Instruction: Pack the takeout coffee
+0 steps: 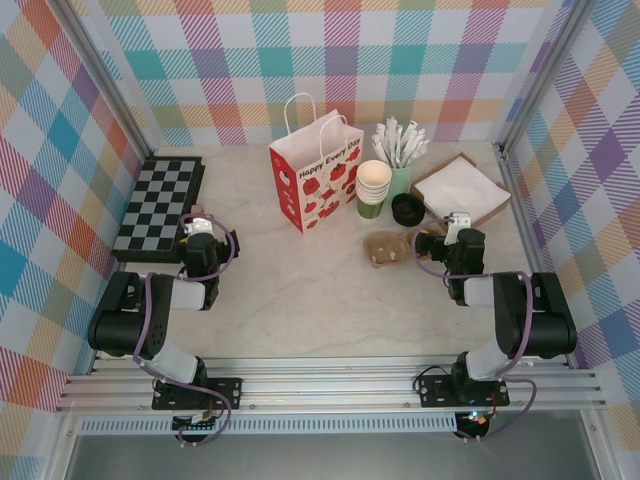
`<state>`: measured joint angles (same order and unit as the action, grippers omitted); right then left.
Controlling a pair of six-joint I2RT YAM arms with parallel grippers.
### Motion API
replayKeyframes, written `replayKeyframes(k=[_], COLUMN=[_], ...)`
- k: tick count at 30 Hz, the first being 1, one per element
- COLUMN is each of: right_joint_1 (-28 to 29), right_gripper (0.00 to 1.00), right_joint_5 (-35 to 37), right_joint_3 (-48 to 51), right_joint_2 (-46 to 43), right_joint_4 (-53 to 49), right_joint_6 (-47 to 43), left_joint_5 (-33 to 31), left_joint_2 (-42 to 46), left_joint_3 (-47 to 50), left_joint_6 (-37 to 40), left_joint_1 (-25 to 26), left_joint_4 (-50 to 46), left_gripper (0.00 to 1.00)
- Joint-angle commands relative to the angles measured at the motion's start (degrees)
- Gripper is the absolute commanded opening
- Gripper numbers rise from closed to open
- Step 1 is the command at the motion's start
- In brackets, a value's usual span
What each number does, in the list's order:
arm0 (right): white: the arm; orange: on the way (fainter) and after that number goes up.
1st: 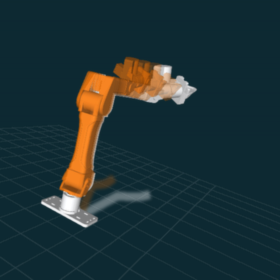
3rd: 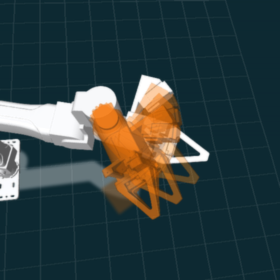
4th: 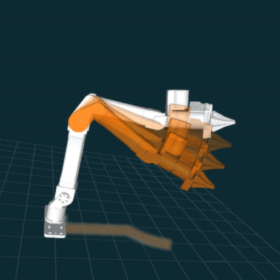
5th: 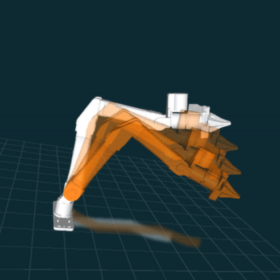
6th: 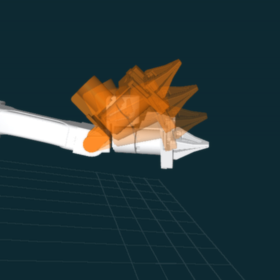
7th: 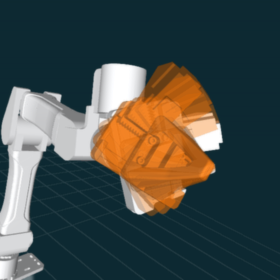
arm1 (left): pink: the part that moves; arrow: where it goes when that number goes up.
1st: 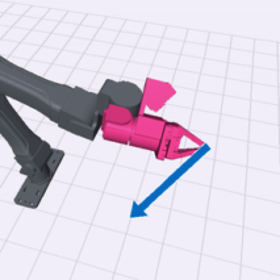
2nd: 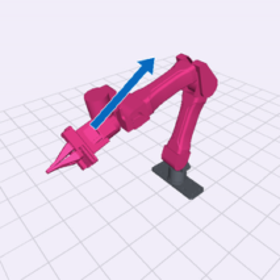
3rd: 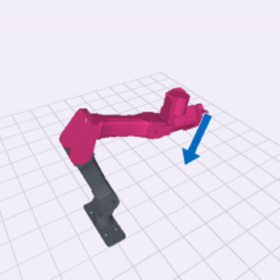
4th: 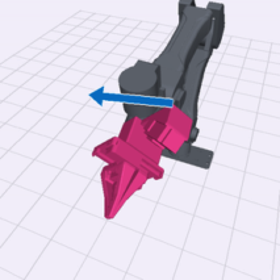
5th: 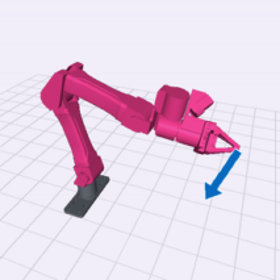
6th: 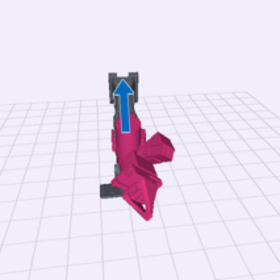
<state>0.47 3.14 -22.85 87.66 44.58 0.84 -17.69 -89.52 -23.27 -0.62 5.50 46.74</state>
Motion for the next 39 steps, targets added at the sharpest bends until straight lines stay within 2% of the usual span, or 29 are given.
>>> replayKeyframes(k=[1,14,16,18,21,24,27,32,35,39], right_joint_1=[0.4,0.1,0.1,0.2,0.3,0.3,0.4,1.5,2.9,6.6], right_gripper=[1.00,1.00,1.00,1.00,1.00,1.00,1.00,0.98,0.93,0.84], right_joint_5=[-1.0,-1.6,-1.4,-0.6,-5.3,-9.2,-16.2,-17.1,-19.3,-16.8], right_joint_3=[-0.8,-1.2,-3.0,-6.9,-12.0,-17.3,-23.1,-31.4,-35.5,-43.5], right_joint_2=[-0.3,-1.3,-6.5,-13.5,-21.3,-24.8,-24.9,-21.4,-17.8,-11.5], right_joint_4=[1.6,0.2,-7.2,-20.9,-35.4,-47.0,-56.4,-64.8,-67.0,-72.4], right_joint_6=[0.5,0.6,0.8,2.7,4.9,11.1,15.1,25.8,32.0,34.6], left_joint_5=[-0.9,-2.5,-2.5,-3.7,-4.5,-4.5,-4.3,-3.2,-2.1,-1.4], left_joint_2=[0.1,1.2,1.7,2.0,2.0,2.0,1.9,2.1,3.3,10.4], left_joint_3=[0.7,2.2,3.6,4.1,4.0,4.0,3.8,2.6,2.1,-5.2], left_joint_6=[-0.7,-1.4,-0.4,2.2,2.6,2.7,2.7,2.3,2.7,3.4], left_joint_1=[0.4,0.5,1.1,3.5,4.2,4.2,4.2,3.6,3.4,3.8], left_joint_4=[2.0,3.9,6.0,7.5,7.5,7.6,7.2,4.7,3.0,-15.2], left_gripper=[1.00,1.00,1.00,1.00,1.00,1.00,1.00,1.00,1.00,1.00])
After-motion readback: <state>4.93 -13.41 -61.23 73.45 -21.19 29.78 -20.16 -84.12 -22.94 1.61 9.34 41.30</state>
